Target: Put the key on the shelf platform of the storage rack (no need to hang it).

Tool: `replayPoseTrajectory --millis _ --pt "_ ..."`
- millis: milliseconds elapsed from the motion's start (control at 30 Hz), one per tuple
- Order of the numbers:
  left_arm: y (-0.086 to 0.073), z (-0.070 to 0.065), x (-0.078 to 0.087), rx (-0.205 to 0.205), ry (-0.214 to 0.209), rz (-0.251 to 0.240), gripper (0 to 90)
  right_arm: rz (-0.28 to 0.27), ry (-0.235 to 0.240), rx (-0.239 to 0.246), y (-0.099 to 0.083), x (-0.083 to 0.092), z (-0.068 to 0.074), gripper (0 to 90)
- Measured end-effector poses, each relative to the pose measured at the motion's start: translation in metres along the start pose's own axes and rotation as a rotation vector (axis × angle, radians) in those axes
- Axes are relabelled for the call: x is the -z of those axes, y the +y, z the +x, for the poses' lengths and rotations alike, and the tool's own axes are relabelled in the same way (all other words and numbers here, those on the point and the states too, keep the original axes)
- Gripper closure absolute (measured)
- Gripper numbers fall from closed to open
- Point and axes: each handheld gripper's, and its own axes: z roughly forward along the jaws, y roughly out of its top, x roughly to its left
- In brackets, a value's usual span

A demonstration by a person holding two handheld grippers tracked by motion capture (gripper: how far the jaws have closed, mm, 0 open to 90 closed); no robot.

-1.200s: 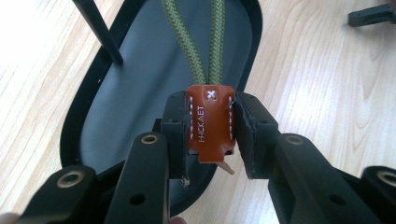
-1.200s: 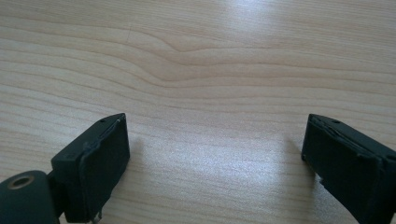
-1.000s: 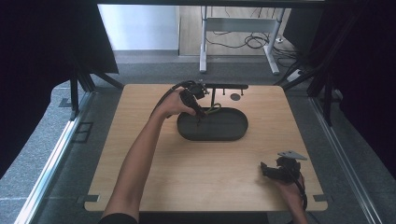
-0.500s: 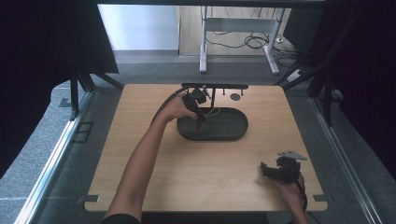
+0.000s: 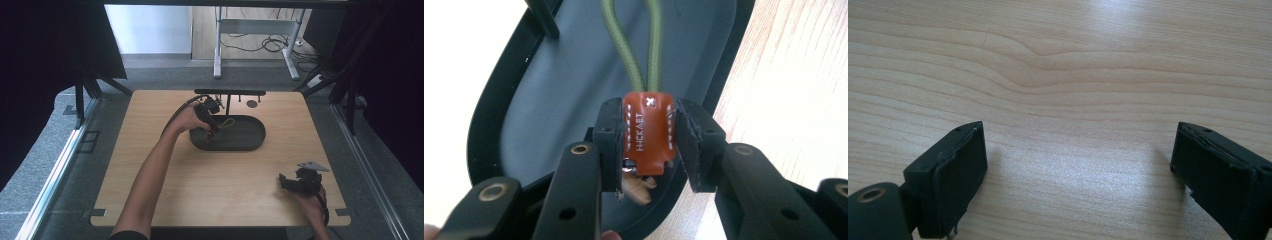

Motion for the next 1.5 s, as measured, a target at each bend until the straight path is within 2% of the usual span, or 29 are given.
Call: replayPoseTrajectory --millis 433,1000,1200,1500 --pt "-0.002 -0.003 0.011 -0.007 0.004 -0.023 59.7 0.000 -0.001 -0.002 0.000 0.000 0.000 8.0" --pt "-0.005 -0.016 0.036 -0.020 0.026 -0.057 41.7 -0.001 -0.002 0.001 0.000 0.000 0.000 8.1" --pt "-0.014 -0.031 0.045 -0.035 0.038 -0.067 36.7 -0.003 -0.007 -0.001 0.000 0.000 0.000 8.7" --pt "-0.040 -0.058 0.055 -0.086 0.047 -0.091 36.3 -0.004 -0.011 -0.002 0.000 0.000 0.000 9.1"
